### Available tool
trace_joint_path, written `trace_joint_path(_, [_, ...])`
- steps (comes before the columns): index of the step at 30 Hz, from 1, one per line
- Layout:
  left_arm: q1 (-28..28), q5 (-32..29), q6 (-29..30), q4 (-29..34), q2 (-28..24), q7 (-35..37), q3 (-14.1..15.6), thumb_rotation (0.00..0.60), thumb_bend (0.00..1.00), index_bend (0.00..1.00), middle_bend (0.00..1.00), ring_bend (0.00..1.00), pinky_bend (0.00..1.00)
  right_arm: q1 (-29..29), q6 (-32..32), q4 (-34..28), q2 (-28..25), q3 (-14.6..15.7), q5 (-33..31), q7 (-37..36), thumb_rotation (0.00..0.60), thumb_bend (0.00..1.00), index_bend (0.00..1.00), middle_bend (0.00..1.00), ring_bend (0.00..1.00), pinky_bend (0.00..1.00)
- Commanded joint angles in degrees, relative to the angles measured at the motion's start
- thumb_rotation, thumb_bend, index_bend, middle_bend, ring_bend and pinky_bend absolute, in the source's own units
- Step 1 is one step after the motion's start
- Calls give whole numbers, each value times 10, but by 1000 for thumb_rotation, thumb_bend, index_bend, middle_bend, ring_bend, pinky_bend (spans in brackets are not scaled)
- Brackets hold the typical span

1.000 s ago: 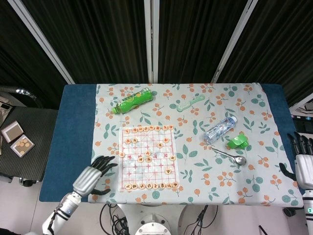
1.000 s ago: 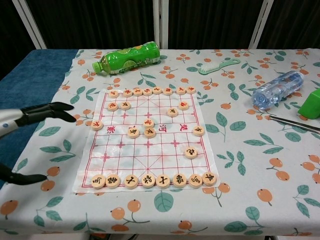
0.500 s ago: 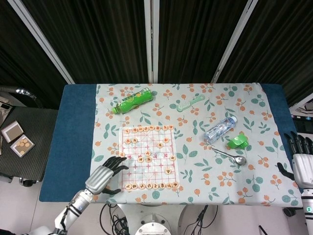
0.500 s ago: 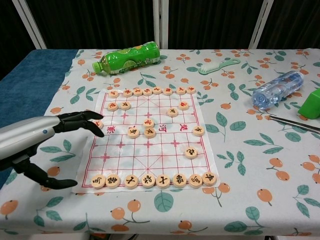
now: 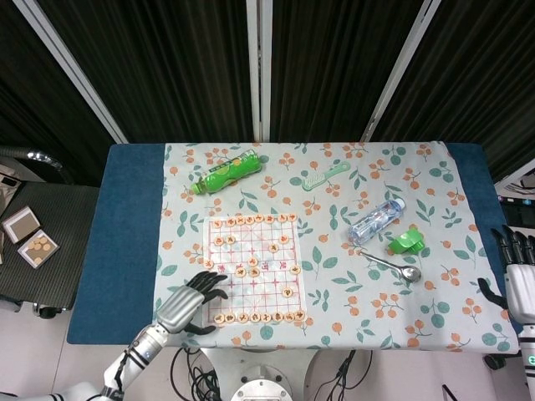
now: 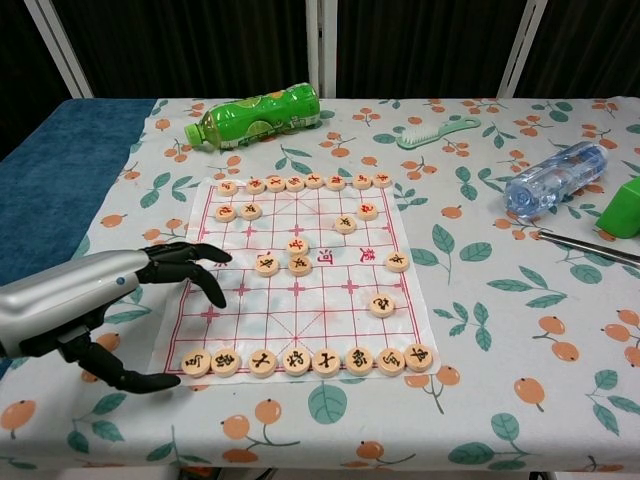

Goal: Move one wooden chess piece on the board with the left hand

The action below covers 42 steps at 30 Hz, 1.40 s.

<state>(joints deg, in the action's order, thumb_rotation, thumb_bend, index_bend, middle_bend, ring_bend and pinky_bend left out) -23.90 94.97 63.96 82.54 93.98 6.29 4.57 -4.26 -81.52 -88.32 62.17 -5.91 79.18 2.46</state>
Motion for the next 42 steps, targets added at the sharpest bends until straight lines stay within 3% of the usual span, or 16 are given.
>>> trace_joint_path(1, [-3,1,-1,-6,4,5,2,600,193,319,61,0,0,0,1,1,0,1,-1,0,600,208,0,0,0,0])
trace_joint_path(10, [-7,-5,1,-14,11,-9,3,600,207,410,79,0,0,1,2,-1,-1,-1,-7,4,600,207,0,0,0,0])
trace_joint_path(42, [-15,-12,-1,-38,23,16,17,600,291,464,91,0,0,2,8,2,3,7,-6,9,600,205,0,0,0,0])
